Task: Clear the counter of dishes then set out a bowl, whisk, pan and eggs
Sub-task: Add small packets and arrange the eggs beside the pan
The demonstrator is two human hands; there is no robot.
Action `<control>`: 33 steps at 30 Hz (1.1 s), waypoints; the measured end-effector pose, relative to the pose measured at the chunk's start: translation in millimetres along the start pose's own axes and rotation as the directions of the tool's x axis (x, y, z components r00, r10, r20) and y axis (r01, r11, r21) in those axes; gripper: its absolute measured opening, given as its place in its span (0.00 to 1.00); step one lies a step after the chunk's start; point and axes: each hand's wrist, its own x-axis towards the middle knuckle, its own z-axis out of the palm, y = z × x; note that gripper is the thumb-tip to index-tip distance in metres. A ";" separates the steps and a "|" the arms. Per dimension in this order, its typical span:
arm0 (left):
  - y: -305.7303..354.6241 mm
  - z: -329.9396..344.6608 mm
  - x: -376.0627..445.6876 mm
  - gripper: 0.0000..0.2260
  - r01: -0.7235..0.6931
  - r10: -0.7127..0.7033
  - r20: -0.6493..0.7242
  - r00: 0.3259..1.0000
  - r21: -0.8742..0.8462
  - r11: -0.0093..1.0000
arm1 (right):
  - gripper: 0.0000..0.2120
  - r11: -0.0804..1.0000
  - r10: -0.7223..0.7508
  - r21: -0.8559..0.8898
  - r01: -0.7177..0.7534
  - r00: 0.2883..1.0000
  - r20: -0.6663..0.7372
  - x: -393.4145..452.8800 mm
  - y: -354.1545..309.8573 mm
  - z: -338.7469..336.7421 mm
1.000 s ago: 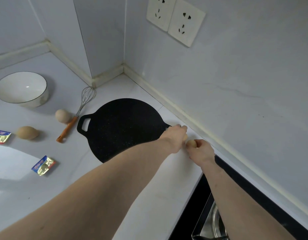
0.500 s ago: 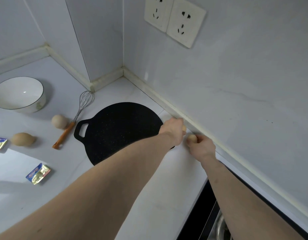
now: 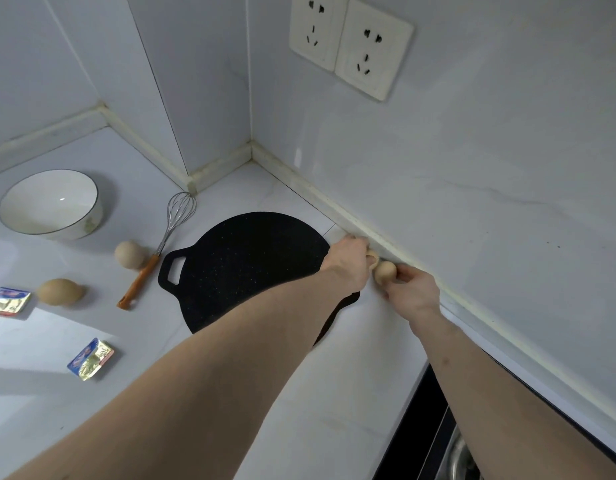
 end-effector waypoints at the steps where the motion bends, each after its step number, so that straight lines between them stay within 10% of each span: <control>1: -1.0 0.0 0.0 0.14 0.000 0.000 0.002 1.000 -0.008 1.000 | 0.09 1.000 0.005 0.002 -0.005 1.000 0.005 -0.7 -0.3 0.7; 18: -104.9 -95.6 -144.5 0.19 -0.094 0.061 -0.191 0.980 -0.166 0.982 | 0.18 0.951 -0.307 -0.102 0.292 0.925 -0.225 -98.3 -43.6 17.0; 33: -324.9 -214.4 -263.4 0.24 0.311 -0.270 -0.323 0.907 0.083 0.947 | 0.26 0.711 -0.527 -0.213 0.670 0.708 0.470 -191.8 -185.4 271.7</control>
